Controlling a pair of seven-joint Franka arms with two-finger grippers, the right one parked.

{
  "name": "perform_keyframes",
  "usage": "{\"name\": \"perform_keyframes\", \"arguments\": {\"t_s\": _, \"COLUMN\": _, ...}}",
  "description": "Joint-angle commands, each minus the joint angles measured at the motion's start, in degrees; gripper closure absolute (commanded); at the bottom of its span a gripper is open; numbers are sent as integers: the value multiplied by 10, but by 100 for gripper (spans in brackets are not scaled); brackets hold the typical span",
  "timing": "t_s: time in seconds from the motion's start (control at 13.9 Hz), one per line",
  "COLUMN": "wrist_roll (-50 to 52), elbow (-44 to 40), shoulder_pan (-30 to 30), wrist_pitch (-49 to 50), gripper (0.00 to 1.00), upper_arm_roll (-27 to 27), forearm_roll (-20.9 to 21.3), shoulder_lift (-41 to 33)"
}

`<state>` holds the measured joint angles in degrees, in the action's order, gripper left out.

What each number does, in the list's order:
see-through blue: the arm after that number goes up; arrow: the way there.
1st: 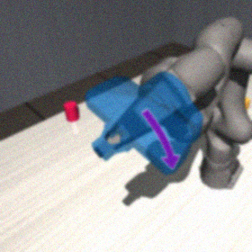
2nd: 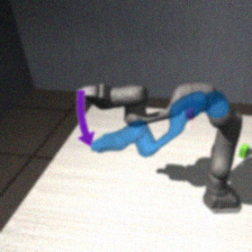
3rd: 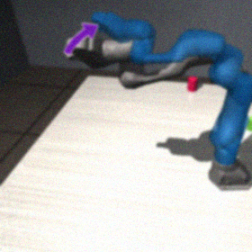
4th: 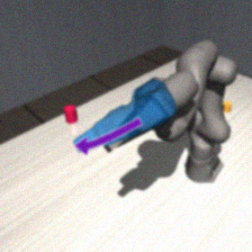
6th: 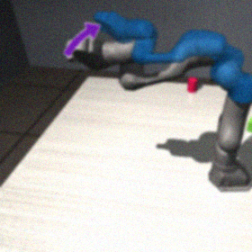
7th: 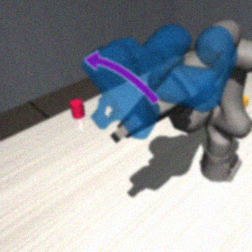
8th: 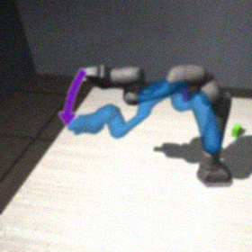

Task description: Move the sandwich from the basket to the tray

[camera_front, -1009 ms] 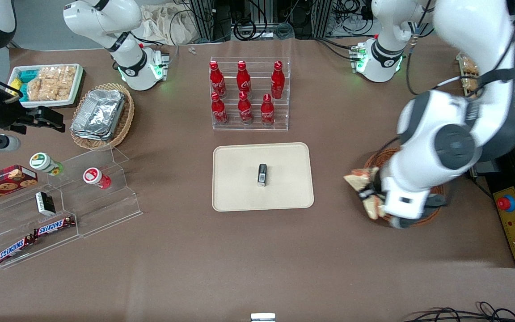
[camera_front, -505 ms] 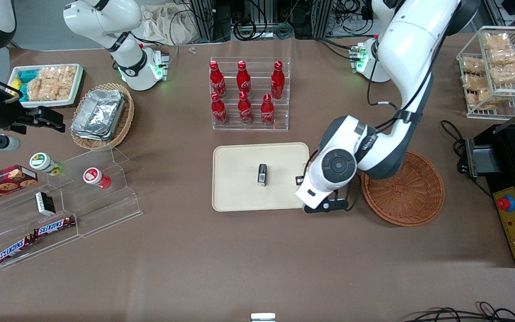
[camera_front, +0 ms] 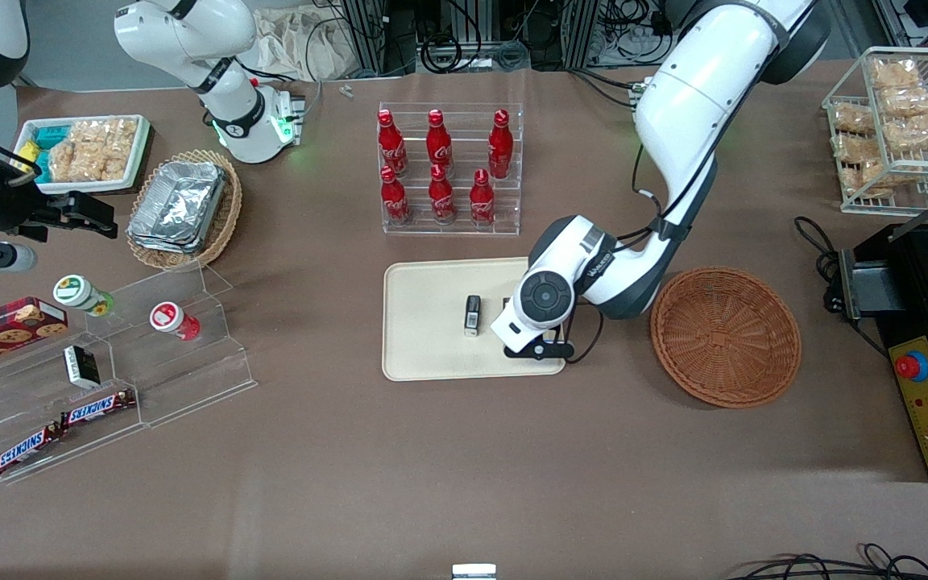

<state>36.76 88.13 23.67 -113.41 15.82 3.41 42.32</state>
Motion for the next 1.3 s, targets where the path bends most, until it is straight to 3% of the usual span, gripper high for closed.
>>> {"name": "perform_keyframes", "arguments": {"t_s": 0.0, "wrist_roll": -6, "elbow": -6, "shoulder_pan": 8, "wrist_pitch": -15, "gripper": 85, "upper_arm_roll": -5, "forearm_roll": 21, "shoulder_lift": 20}}
{"name": "perform_keyframes", "arguments": {"t_s": 0.07, "wrist_roll": -7, "elbow": -7, "shoulder_pan": 7, "wrist_pitch": -22, "gripper": 66, "upper_arm_roll": -5, "forearm_roll": 23, "shoulder_lift": 23}}
{"name": "perform_keyframes", "arguments": {"t_s": 0.14, "wrist_roll": -7, "elbow": -10, "shoulder_pan": 7, "wrist_pitch": -23, "gripper": 13, "upper_arm_roll": -6, "forearm_roll": 23, "shoulder_lift": 22}}
{"name": "perform_keyframes", "arguments": {"t_s": 0.22, "wrist_roll": 2, "elbow": -12, "shoulder_pan": 7, "wrist_pitch": -20, "gripper": 0, "upper_arm_roll": -6, "forearm_roll": 23, "shoulder_lift": 16}}
{"name": "perform_keyframes", "arguments": {"t_s": 0.86, "wrist_roll": 4, "elbow": -49, "shoulder_pan": -58, "wrist_pitch": 141, "gripper": 0, "upper_arm_roll": -8, "forearm_roll": 10, "shoulder_lift": -162}}
{"name": "perform_keyframes", "arguments": {"t_s": 1.01, "wrist_roll": -6, "elbow": -47, "shoulder_pan": -113, "wrist_pitch": 180, "gripper": 0, "upper_arm_roll": -9, "forearm_roll": -3, "shoulder_lift": -209}}
{"name": "perform_keyframes", "arguments": {"t_s": 1.08, "wrist_roll": -14, "elbow": -45, "shoulder_pan": -141, "wrist_pitch": 189, "gripper": 0, "upper_arm_roll": -8, "forearm_roll": -33, "shoulder_lift": -232}}
{"name": "perform_keyframes", "arguments": {"t_s": 1.23, "wrist_roll": -84, "elbow": -28, "shoulder_pan": -171, "wrist_pitch": 196, "gripper": 0, "upper_arm_roll": -13, "forearm_roll": -38, "shoulder_lift": -278}}
